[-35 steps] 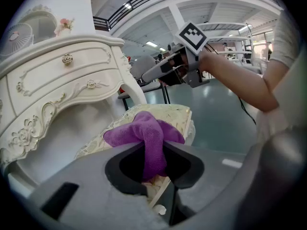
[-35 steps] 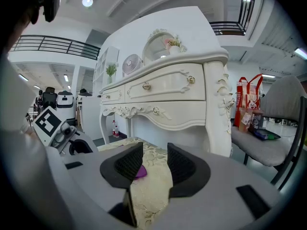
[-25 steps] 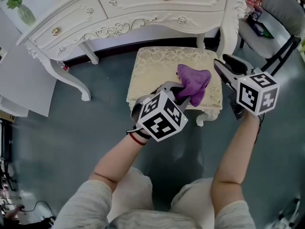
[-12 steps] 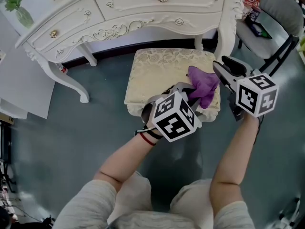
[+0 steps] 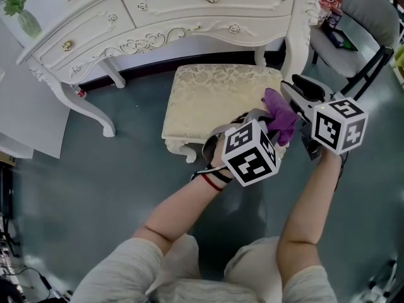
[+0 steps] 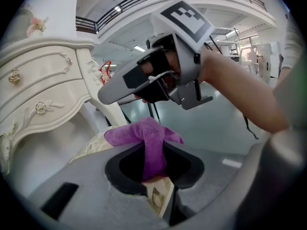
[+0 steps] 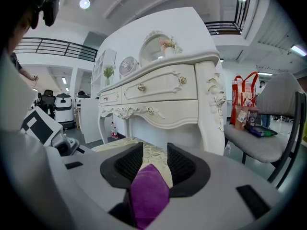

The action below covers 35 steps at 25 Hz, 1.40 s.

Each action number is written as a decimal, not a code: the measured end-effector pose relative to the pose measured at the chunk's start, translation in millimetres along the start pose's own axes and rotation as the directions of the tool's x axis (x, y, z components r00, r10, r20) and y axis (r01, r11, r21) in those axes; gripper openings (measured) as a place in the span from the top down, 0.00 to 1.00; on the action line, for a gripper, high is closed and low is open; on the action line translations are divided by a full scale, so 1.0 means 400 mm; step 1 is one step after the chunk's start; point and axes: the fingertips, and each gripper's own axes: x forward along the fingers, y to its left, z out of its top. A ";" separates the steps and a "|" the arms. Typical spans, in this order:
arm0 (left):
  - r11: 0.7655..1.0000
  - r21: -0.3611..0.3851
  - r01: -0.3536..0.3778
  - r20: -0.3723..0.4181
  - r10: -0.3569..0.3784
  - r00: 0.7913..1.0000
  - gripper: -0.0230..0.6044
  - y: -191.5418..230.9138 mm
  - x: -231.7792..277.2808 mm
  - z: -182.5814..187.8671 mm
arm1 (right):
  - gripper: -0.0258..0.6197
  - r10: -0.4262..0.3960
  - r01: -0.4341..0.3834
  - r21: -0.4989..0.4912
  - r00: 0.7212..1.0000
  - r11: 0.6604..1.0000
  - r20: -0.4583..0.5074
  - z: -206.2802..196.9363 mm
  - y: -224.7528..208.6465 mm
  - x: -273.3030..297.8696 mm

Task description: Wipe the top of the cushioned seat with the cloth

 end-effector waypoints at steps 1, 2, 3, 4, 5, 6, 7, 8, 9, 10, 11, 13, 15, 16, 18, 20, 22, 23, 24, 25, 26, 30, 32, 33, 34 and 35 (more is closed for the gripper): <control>1.000 -0.003 0.005 0.005 -0.005 1.000 0.83 -0.003 0.005 0.006 | 0.74 0.000 0.000 0.001 1.000 1.000 -0.001 -0.001 -0.001 0.000; 1.000 -0.006 0.010 0.011 -0.010 1.000 0.83 -0.006 0.010 0.011 | 0.74 -0.001 0.001 0.001 1.000 1.000 -0.002 -0.002 -0.002 -0.001; 1.000 -0.009 0.015 0.017 -0.015 1.000 0.83 -0.008 0.014 0.016 | 0.74 -0.002 0.002 0.001 1.000 1.000 -0.002 -0.002 -0.003 -0.001; 1.000 -0.013 0.021 0.026 -0.021 0.999 0.83 -0.011 0.018 0.021 | 0.74 -0.003 0.003 0.001 1.000 1.000 -0.001 -0.001 -0.003 -0.002; 0.999 -0.015 0.029 0.036 -0.028 0.999 0.83 -0.015 0.021 0.025 | 0.74 -0.004 0.004 0.001 1.000 1.000 -0.001 -0.001 -0.004 -0.001; 0.999 -0.017 0.037 0.048 -0.037 0.998 0.83 -0.020 0.023 0.030 | 0.74 -0.004 0.004 -0.001 1.000 1.000 -0.001 -0.001 -0.003 0.000; 0.999 -0.019 0.047 0.060 -0.046 0.997 0.83 -0.025 0.023 0.034 | 0.74 -0.004 0.004 -0.002 1.000 1.000 -0.002 -0.001 -0.002 0.001; 0.998 -0.022 0.056 0.074 -0.055 0.996 0.83 -0.029 0.021 0.038 | 0.74 -0.004 0.004 -0.005 1.000 1.000 -0.003 -0.002 -0.001 0.002; 0.998 -0.027 0.063 0.088 -0.061 0.994 0.83 -0.029 0.017 0.041 | 0.74 -0.003 0.003 -0.007 1.000 1.000 -0.004 -0.002 0.000 0.004; 0.997 -0.032 0.065 0.101 -0.062 0.993 0.83 -0.025 0.010 0.043 | 0.74 -0.003 0.002 -0.008 1.000 1.000 -0.005 -0.002 0.002 0.006; 0.997 -0.038 0.063 0.113 -0.058 0.992 0.83 -0.016 0.000 0.045 | 0.74 -0.001 0.001 -0.010 1.000 1.000 -0.004 -0.001 0.004 0.008; 0.998 -0.050 0.048 0.132 -0.041 0.990 0.83 0.013 -0.026 0.043 | 0.74 0.005 -0.005 -0.013 1.000 1.000 0.006 0.004 0.012 0.011; 0.997 -0.070 0.035 0.151 -0.024 0.988 0.83 0.051 -0.055 0.037 | 0.74 0.015 -0.015 -0.013 0.999 1.000 0.037 0.019 0.022 0.015; 0.996 -0.081 0.027 0.161 -0.014 0.987 0.83 0.072 -0.071 0.031 | 0.74 0.021 -0.020 -0.013 0.998 1.000 0.061 0.029 0.028 0.017; 0.994 -0.105 0.004 0.182 0.015 0.983 0.83 0.121 -0.104 0.014 | 0.74 0.040 -0.039 -0.011 0.992 0.999 0.120 0.053 0.045 0.025; 0.990 -0.140 -0.033 0.208 0.062 0.976 0.83 0.179 -0.143 -0.009 | 0.74 0.079 -0.079 -0.010 0.981 0.997 0.179 0.076 0.072 0.037; 0.980 -0.185 -0.070 0.238 0.113 0.965 0.83 0.235 -0.187 -0.030 | 0.74 0.121 -0.122 -0.012 0.968 0.992 0.221 0.090 0.103 0.054; 0.976 -0.203 -0.084 0.249 0.134 0.959 0.83 0.257 -0.205 -0.039 | 0.74 0.137 -0.137 -0.019 0.964 0.990 0.227 0.092 0.117 0.064; 0.972 -0.215 -0.099 0.253 0.153 0.955 0.83 0.276 -0.220 -0.049 | 0.74 0.147 -0.143 -0.031 0.964 0.989 0.224 0.090 0.130 0.074; 0.967 -0.226 -0.113 0.252 0.171 0.953 0.83 0.291 -0.233 -0.059 | 0.75 0.150 -0.144 -0.046 0.965 0.989 0.215 0.087 0.140 0.084; 0.963 -0.238 -0.127 0.250 0.187 0.950 0.83 0.305 -0.245 -0.069 | 0.76 0.150 -0.141 -0.059 0.967 0.988 0.207 0.085 0.149 0.092; 0.947 -0.279 -0.162 0.251 0.235 0.939 0.83 0.347 -0.282 -0.093 | 0.84 0.164 -0.150 -0.087 0.968 0.985 0.192 0.083 0.178 0.114; 0.942 -0.289 -0.172 0.252 0.249 0.935 0.83 0.361 -0.291 -0.100 | 0.88 0.163 -0.146 -0.104 0.969 0.984 0.183 0.082 0.187 0.122; 0.939 -0.294 -0.176 0.254 0.254 0.933 0.83 0.366 -0.295 -0.102 | 0.90 0.159 -0.140 -0.113 0.971 0.984 0.178 0.081 0.189 0.125; 0.937 -0.299 -0.179 0.256 0.260 0.931 0.83 0.371 -0.297 -0.104 | 0.93 0.154 -0.134 -0.123 0.973 0.983 0.172 0.081 0.190 0.127; 0.935 -0.305 -0.182 0.257 0.265 0.930 0.83 0.376 -0.299 -0.106 | 0.95 0.148 -0.127 -0.132 0.975 0.983 0.166 0.080 0.191 0.128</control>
